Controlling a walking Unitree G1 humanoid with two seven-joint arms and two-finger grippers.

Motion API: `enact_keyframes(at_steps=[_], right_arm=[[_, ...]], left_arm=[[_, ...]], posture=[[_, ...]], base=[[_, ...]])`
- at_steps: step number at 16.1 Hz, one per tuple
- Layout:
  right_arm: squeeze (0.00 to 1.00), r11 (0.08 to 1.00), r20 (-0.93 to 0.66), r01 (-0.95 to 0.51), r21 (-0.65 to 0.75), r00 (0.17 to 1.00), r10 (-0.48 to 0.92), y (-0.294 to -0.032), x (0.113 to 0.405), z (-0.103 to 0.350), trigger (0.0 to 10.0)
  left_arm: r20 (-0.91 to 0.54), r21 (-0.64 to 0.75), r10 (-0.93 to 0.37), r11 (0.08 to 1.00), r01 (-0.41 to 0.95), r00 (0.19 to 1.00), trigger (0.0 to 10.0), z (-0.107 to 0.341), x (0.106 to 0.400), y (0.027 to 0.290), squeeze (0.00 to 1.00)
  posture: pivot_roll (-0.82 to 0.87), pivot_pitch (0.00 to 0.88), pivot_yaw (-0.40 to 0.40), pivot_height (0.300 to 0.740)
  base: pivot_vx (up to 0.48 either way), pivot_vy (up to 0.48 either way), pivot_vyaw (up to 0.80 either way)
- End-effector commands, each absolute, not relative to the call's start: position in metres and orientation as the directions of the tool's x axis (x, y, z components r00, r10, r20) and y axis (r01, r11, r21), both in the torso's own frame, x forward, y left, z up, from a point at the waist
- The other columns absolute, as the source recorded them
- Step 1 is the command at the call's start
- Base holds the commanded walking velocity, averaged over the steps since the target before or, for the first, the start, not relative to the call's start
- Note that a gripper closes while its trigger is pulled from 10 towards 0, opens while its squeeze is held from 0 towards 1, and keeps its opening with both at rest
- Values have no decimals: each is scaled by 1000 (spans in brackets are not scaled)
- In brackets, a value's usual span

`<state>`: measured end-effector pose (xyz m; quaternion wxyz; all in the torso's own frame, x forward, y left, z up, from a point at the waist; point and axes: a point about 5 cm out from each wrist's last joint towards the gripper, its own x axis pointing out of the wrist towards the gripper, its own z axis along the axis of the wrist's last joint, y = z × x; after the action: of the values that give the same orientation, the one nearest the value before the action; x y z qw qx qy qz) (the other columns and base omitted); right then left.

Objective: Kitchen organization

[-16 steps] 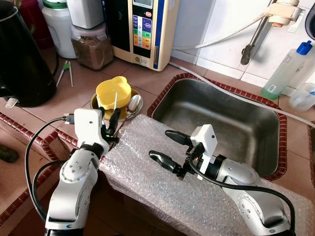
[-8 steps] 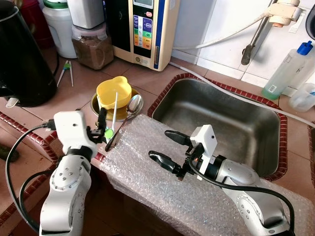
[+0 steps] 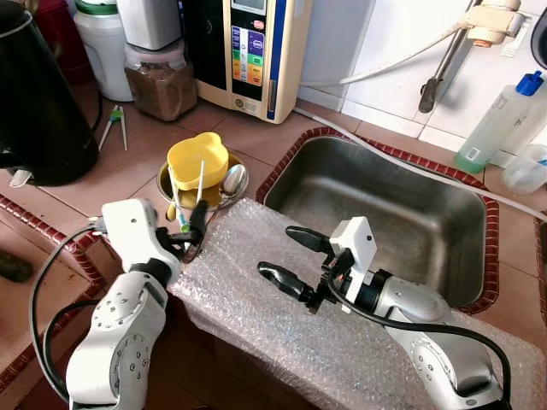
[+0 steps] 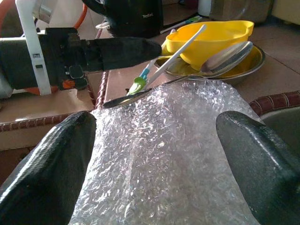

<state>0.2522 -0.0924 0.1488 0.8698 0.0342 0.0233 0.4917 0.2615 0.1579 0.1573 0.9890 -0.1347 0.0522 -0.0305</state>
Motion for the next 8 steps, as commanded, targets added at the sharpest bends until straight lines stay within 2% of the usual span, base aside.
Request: enact_keyframes(at_steps=[1, 5, 7, 8], right_arm=[[0, 519, -10, -851, 78, 520, 854, -94, 252, 148, 10000], [0, 520, -11, -851, 74, 521, 854, -94, 253, 148, 10000], [0, 519, -12, -852, 73, 519, 854, -94, 253, 148, 10000], [0, 518, -12, -852, 74, 519, 855, -94, 252, 148, 10000]], left_arm=[[-78, -266, -144, 957, 118, 987, 10000, 163, 260, 149, 1000], [-103, -259, -173, 956, 142, 979, 10000, 163, 258, 147, 1000], [-124, -259, -182, 955, 146, 975, 10000, 162, 257, 147, 86], [-125, -256, -188, 955, 151, 974, 10000, 162, 256, 147, 0]], posture=[[20, 89, -61, 740], [20, 86, -61, 740], [21, 86, -61, 740], [22, 86, -61, 740]], base=[[0, 0, 0], [0, 0, 0], [0, 0, 0], [0, 0, 0]])
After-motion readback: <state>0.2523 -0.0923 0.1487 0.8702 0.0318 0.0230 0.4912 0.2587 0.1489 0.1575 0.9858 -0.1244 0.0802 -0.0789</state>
